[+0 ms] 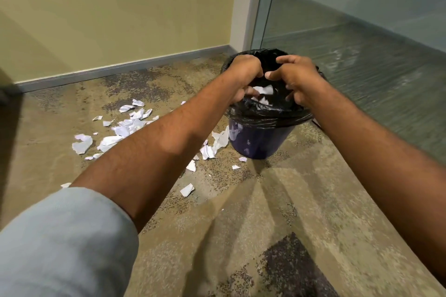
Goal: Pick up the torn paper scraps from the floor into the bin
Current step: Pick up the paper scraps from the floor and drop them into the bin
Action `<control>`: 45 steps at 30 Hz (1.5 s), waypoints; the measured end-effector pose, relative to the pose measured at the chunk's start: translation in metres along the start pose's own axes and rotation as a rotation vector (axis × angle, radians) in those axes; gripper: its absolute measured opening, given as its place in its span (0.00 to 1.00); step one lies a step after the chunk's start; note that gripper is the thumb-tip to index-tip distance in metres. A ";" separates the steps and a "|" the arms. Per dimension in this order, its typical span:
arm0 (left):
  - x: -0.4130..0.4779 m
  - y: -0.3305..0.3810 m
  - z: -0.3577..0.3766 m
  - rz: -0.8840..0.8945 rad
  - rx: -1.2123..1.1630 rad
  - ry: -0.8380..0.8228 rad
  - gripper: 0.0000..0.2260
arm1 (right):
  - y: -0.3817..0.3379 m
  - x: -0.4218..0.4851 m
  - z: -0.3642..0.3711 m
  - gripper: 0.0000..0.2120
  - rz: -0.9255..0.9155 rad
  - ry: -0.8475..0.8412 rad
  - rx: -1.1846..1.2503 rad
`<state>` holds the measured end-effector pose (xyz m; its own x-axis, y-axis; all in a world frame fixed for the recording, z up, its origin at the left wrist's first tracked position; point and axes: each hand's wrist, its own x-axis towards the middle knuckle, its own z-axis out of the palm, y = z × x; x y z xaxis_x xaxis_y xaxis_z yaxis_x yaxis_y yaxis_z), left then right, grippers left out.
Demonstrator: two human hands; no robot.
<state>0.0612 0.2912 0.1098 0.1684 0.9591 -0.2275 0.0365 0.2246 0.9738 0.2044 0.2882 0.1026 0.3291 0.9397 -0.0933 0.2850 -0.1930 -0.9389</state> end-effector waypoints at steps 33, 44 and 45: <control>-0.107 -0.282 -0.123 -0.051 1.151 0.032 0.15 | 0.246 -0.172 0.093 0.14 -0.412 -0.591 -0.923; -0.087 -0.284 -0.120 0.061 1.044 0.104 0.04 | 0.249 -0.178 0.107 0.03 -0.609 -0.567 -1.046; -0.084 -0.284 -0.118 0.087 1.036 0.111 0.04 | 0.250 -0.179 0.108 0.04 -0.593 -0.556 -1.032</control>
<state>-0.0796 0.1667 -0.1482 0.1214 0.9871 -0.1041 0.8638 -0.0534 0.5010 0.1192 0.1026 -0.1512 -0.4253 0.8980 -0.1125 0.8914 0.3941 -0.2237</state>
